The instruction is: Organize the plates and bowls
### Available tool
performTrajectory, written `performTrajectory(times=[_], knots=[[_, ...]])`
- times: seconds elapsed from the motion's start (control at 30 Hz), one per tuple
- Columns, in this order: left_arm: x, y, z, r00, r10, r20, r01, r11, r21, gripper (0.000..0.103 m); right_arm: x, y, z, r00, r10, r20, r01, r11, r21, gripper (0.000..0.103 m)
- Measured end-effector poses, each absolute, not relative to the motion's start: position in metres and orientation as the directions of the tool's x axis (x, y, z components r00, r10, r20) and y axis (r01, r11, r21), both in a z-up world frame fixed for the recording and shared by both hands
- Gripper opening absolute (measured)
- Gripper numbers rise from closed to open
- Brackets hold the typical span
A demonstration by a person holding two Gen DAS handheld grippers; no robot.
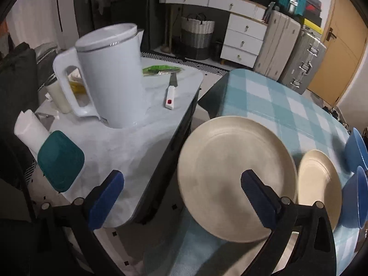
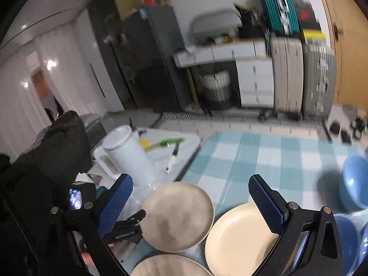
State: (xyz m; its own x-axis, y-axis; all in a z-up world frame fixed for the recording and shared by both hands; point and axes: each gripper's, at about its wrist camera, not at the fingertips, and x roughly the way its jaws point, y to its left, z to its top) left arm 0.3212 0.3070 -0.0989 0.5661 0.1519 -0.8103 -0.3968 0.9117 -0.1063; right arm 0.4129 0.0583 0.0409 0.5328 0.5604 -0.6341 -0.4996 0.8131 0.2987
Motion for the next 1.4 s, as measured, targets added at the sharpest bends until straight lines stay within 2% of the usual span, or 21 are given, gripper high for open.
performTrajectory(times=[0.1, 0.2, 0.37, 0.4, 0.43, 0.47, 0.5, 0.53, 0.6, 0.63, 0.77, 0.87, 0.97, 1.03, 1.2, 1.27, 1.33, 1.4], knots=[[0.328, 0.316, -0.11, 0.563, 0.099, -0.821, -0.395, 0.904, -0.162, 0.099, 0.43, 0.07, 0.01, 0.48, 0.529, -0.7, -0.47, 0.829, 0.303, 0.103], [0.336, 0.32, -0.12, 0.551, 0.087, -0.83, -0.384, 0.909, -0.16, 0.088, 0.443, 0.084, -0.022, 0.448, 0.468, -0.762, -0.461, 0.851, 0.251, 0.103], [0.343, 0.329, -0.132, 0.536, 0.063, -0.842, -0.378, 0.91, -0.172, 0.086, 0.457, 0.106, -0.058, 0.374, 0.447, -0.813, -0.526, 0.824, 0.211, 0.102], [0.344, 0.332, -0.134, 0.532, 0.051, -0.845, -0.379, 0.907, -0.184, 0.082, 0.459, 0.11, -0.065, 0.37, 0.426, -0.825, -0.532, 0.826, 0.188, 0.102], [0.345, 0.334, -0.137, 0.528, 0.039, -0.848, -0.382, 0.903, -0.196, 0.072, 0.462, 0.112, -0.071, 0.369, 0.408, -0.835, -0.531, 0.83, 0.171, 0.102], [0.346, 0.336, -0.141, 0.514, 0.038, -0.857, -0.384, 0.903, -0.19, 0.066, 0.464, 0.113, -0.076, 0.362, 0.4, -0.842, -0.529, 0.832, 0.168, 0.102], [0.347, 0.337, -0.143, 0.511, 0.037, -0.859, -0.385, 0.903, -0.19, 0.063, 0.468, 0.113, -0.083, 0.358, 0.386, -0.85, -0.517, 0.84, 0.164, 0.102], [0.346, 0.338, -0.145, 0.514, 0.026, -0.857, -0.382, 0.902, -0.202, 0.056, 0.472, 0.113, -0.092, 0.347, 0.37, -0.862, -0.501, 0.85, 0.163, 0.097], [0.346, 0.338, -0.151, 0.505, 0.001, -0.863, -0.375, 0.901, -0.219, 0.053, 0.478, 0.113, -0.106, 0.308, 0.366, -0.878, -0.488, 0.853, 0.185, 0.085], [0.347, 0.339, -0.153, 0.502, -0.012, -0.865, -0.37, 0.901, -0.228, 0.045, 0.48, 0.114, -0.113, 0.287, 0.36, -0.888, -0.484, 0.854, 0.189, 0.08], [0.345, 0.34, -0.155, 0.519, -0.05, -0.853, -0.351, 0.898, -0.266, 0.035, 0.48, 0.118, -0.129, 0.286, 0.332, -0.899, -0.494, 0.855, 0.159, 0.079], [0.344, 0.337, -0.152, 0.523, -0.059, -0.85, -0.333, 0.904, -0.268, 0.026, 0.481, 0.122, -0.136, 0.274, 0.326, -0.905, -0.512, 0.846, 0.149, 0.073], [0.342, 0.336, -0.151, 0.533, -0.076, -0.842, -0.312, 0.908, -0.279, 0.016, 0.479, 0.126, -0.138, 0.274, 0.316, -0.908, -0.523, 0.842, 0.135, 0.06], [0.341, 0.335, -0.151, 0.536, -0.088, -0.84, -0.301, 0.909, -0.288, 0.011, 0.48, 0.127, -0.14, 0.273, 0.306, -0.912, -0.525, 0.842, 0.126, 0.056], [0.336, 0.336, -0.151, 0.552, -0.092, -0.829, -0.286, 0.913, -0.292, 0.011, 0.48, 0.129, -0.147, 0.25, 0.293, -0.923, -0.531, 0.839, 0.123, 0.047], [0.336, 0.337, -0.151, 0.553, -0.099, -0.827, -0.28, 0.913, -0.297, 0.01, 0.479, 0.131, -0.148, 0.246, 0.289, -0.925, -0.535, 0.837, 0.119, 0.039], [0.335, 0.337, -0.151, 0.551, -0.104, -0.828, -0.275, 0.914, -0.298, 0.01, 0.476, 0.133, -0.149, 0.245, 0.282, -0.928, -0.538, 0.835, 0.112, 0.025], [0.336, 0.338, -0.152, 0.55, -0.11, -0.828, -0.271, 0.914, -0.302, 0.01, 0.474, 0.137, -0.153, 0.224, 0.283, -0.933, -0.556, 0.823, 0.116, 0.023]])
